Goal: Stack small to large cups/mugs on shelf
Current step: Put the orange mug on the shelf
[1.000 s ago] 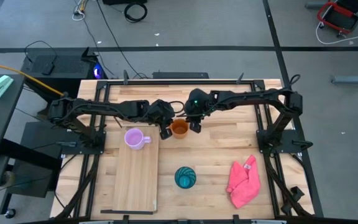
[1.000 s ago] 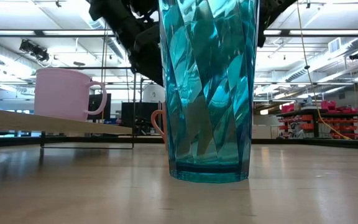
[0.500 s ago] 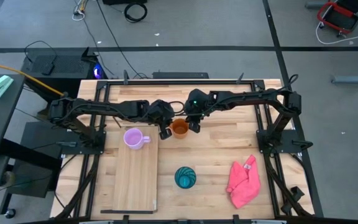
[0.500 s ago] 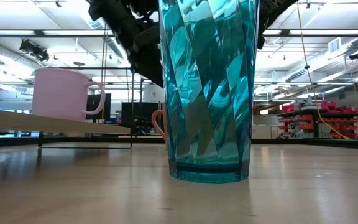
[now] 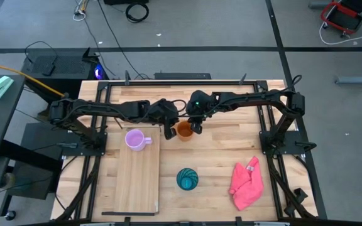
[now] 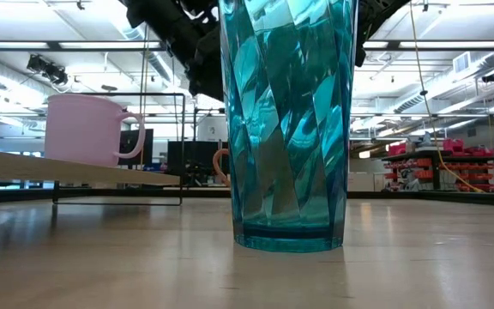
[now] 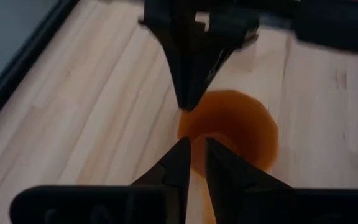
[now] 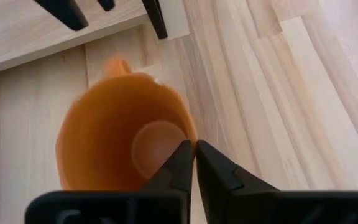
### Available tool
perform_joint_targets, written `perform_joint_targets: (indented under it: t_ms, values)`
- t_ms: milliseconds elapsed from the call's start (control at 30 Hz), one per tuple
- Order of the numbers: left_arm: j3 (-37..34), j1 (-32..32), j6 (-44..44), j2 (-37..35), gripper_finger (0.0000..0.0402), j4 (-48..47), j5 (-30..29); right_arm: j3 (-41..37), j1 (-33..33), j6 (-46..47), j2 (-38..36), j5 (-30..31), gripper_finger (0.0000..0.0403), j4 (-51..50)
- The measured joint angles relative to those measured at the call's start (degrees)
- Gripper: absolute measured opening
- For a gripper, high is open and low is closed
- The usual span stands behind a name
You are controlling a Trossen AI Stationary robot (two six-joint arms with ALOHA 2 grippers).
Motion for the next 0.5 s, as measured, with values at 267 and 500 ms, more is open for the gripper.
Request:
perform_joint_targets:
  t_ms: [267,500]
  values:
    - [0.0,0.5,2.3,-3.5,0.0051,1.6,-1.6,0.0,0.0,-0.1,0.0,0.4,0.0005,-0.1]
    - [0.0,0.7,2.3,-4.7,0.0051,1.2,-1.9,0.1,0.0,-1.4,-0.1,1.8,0.0002,-1.5]
